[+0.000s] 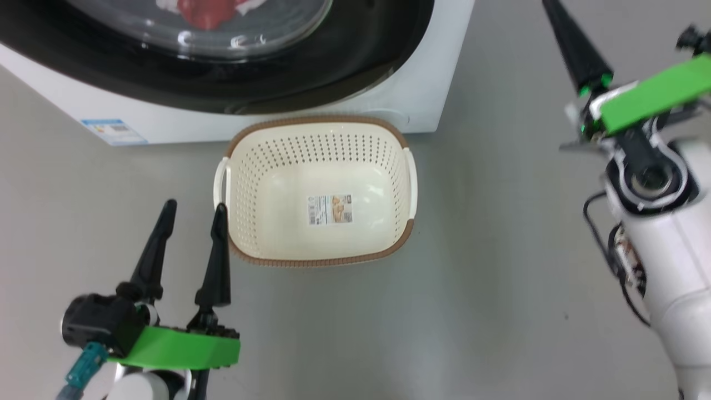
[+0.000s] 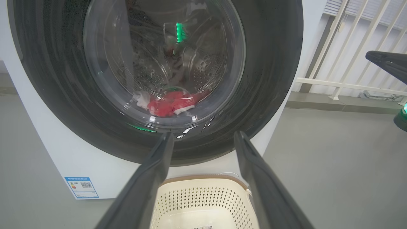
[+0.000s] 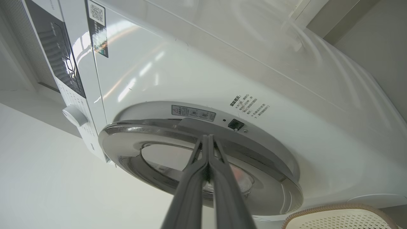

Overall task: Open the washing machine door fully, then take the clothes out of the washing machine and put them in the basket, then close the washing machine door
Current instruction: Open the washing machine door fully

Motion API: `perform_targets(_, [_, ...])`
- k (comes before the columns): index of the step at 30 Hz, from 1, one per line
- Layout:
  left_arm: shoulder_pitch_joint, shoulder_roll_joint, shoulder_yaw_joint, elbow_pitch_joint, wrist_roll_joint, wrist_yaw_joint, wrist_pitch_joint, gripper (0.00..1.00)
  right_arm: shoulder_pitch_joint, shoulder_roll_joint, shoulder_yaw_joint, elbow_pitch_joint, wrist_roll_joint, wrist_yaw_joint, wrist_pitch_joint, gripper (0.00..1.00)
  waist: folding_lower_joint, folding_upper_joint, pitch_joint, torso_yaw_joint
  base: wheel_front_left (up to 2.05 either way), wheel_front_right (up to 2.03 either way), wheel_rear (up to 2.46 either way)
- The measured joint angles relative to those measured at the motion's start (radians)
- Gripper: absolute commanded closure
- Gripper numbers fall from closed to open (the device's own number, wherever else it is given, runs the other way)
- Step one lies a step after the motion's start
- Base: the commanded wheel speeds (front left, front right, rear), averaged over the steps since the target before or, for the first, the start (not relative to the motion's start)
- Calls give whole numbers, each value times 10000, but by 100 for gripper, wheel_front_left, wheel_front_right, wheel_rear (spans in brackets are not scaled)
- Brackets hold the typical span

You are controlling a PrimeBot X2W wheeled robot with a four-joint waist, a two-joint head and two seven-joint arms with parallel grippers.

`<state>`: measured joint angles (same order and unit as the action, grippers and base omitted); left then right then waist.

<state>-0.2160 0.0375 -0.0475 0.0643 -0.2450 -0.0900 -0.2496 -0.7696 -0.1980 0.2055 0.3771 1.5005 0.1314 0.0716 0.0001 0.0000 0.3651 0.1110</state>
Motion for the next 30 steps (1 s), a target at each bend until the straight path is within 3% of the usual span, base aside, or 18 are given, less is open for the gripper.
perform_targets(8, [-553, -17, -148, -77, 0, -88, -2, 0, -1604, -188, -167, 573, 988, -2, 1313, 100, 0, 0, 722, 263, 0, 0, 0])
perform_targets(18, [-918, -31, -228, -142, -12, -165, -2, 0, -3280, -276, 10, 1421, 1181, -4, 2642, 100, 0, 0, 1554, 617, 0, 0, 0])
perform_targets(30, [-963, -52, -431, -184, -40, -165, -2, 0, -4188, -485, 40, 1758, 1281, -12, 3818, 100, 0, 0, 2216, 1105, 0, 0, 0])
